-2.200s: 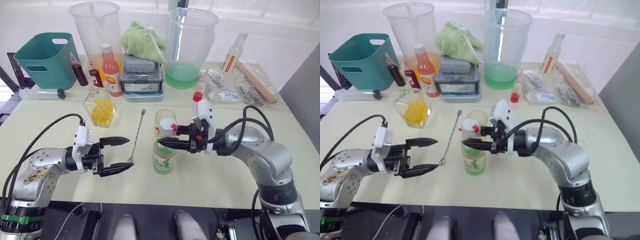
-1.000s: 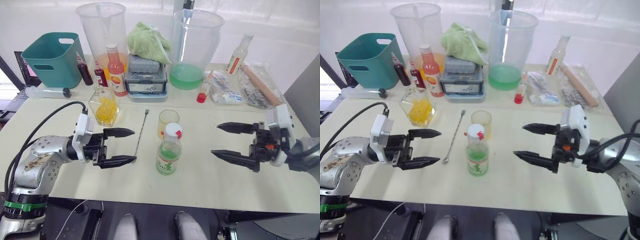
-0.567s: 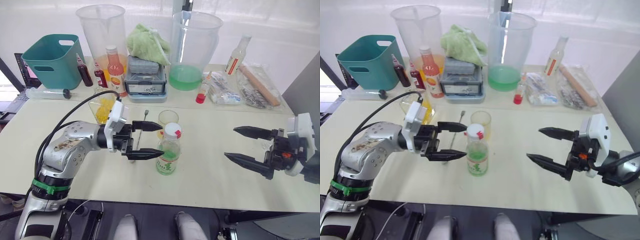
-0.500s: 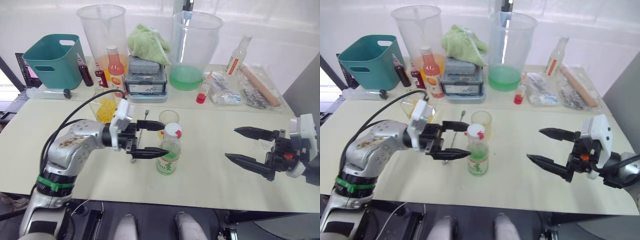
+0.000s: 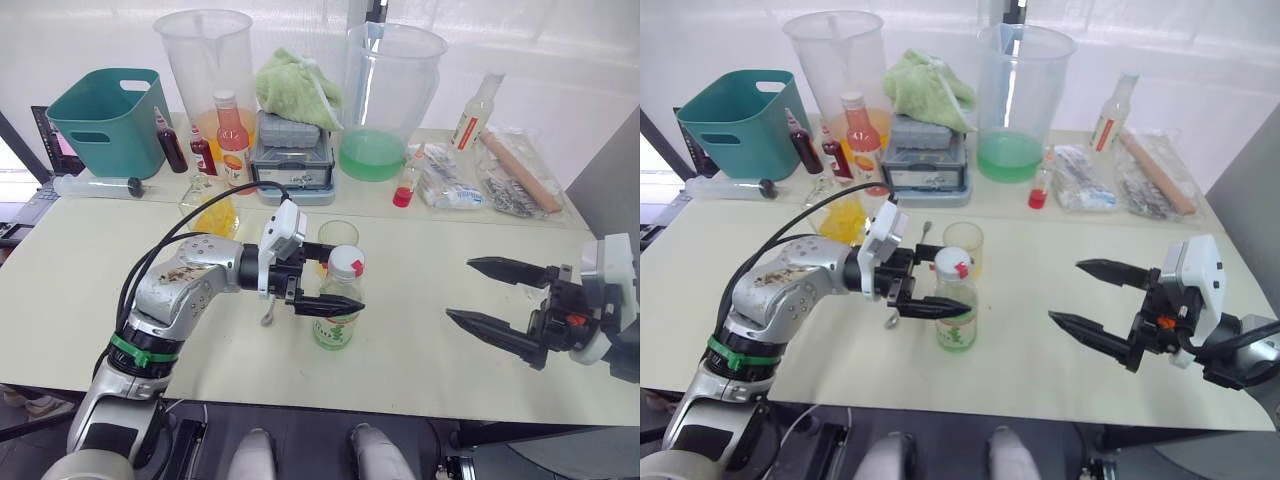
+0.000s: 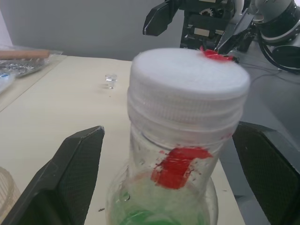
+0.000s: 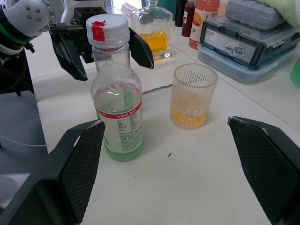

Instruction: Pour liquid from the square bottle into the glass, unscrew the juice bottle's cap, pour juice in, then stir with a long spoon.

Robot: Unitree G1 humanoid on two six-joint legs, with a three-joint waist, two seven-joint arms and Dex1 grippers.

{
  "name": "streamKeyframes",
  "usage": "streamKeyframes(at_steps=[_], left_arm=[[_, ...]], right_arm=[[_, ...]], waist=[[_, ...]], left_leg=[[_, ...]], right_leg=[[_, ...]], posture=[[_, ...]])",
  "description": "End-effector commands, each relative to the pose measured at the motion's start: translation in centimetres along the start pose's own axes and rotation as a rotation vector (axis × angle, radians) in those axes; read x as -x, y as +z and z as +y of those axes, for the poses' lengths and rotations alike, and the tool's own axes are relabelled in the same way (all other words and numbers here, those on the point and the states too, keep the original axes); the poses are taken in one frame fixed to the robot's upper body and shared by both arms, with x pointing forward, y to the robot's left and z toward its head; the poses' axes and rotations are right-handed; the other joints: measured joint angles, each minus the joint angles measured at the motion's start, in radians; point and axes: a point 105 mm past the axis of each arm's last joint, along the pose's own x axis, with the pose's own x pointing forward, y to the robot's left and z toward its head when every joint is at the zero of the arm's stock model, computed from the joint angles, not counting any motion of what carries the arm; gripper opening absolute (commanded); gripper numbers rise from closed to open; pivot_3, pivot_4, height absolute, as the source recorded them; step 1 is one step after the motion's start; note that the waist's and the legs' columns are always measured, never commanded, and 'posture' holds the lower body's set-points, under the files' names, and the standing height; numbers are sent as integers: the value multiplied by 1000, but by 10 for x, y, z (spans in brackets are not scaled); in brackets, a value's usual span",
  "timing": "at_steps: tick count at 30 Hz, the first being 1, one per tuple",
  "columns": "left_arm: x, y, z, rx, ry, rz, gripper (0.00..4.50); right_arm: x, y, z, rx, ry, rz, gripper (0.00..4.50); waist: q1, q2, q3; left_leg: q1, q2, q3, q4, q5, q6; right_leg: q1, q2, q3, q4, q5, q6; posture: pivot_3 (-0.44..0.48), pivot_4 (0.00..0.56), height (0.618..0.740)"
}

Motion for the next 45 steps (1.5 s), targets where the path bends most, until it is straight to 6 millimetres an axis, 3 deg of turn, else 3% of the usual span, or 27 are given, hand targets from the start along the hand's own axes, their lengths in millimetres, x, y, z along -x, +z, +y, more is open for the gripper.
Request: streamKeyframes(at_steps=[1,9,11,18,23,32,33,40,45], left_arm=[[-4,8,3,-80,-5,-23,4233],[-6,5,-3,-92,-30,-21,1731],[-6,4,-4,-105,-34,-13,1388],[-6,2,-4,-122,-23,1,1384],[-6,1,-5,-122,-19,2,1384],[-2,-1,-5,-114,-6,10,1384],[-2,-1,-5,-114,-5,11,1384],[-1,-1,-5,-112,3,15,1384],[2,-1,-5,-118,-2,21,1384]], right_arm=[[-1,10,0,43,-2,-33,4487],[-12,21,7,30,57,-86,4500],[-18,25,12,38,98,-91,4500],[-57,45,24,27,179,-140,4500],[-84,45,27,18,187,-131,4500],[-107,45,28,20,171,-145,4500],[-109,45,29,22,174,-145,3978],[-117,41,33,46,209,-118,1712],[-116,39,32,61,261,-99,1650]], waist=[[1,0,0],[0,0,0],[0,0,0],[-2,1,0],[0,1,0],[-3,1,-1],[-3,1,-1],[-2,1,-1],[-2,1,-1]], left_leg=[[0,0,0,0,0,0],[0,0,0,0,0,0],[0,0,0,0,0,0],[0,-1,0,0,0,0],[0,0,-1,0,0,0],[0,0,-1,0,0,0],[0,0,-1,0,0,0],[-1,0,-1,0,0,0],[0,0,-1,0,0,0]], right_leg=[[0,0,0,0,0,0],[1,0,0,0,0,0],[1,0,0,0,0,0],[1,0,0,0,0,0],[0,0,0,0,0,0],[-1,0,0,0,0,0],[-1,0,0,0,0,0],[-1,0,0,0,0,0],[-1,0,0,0,0,0]], posture=[[0,150,707],[0,150,707],[0,150,707],[0,150,707],[0,150,707],[0,150,707],[0,150,707],[0,150,707],[0,150,707]])
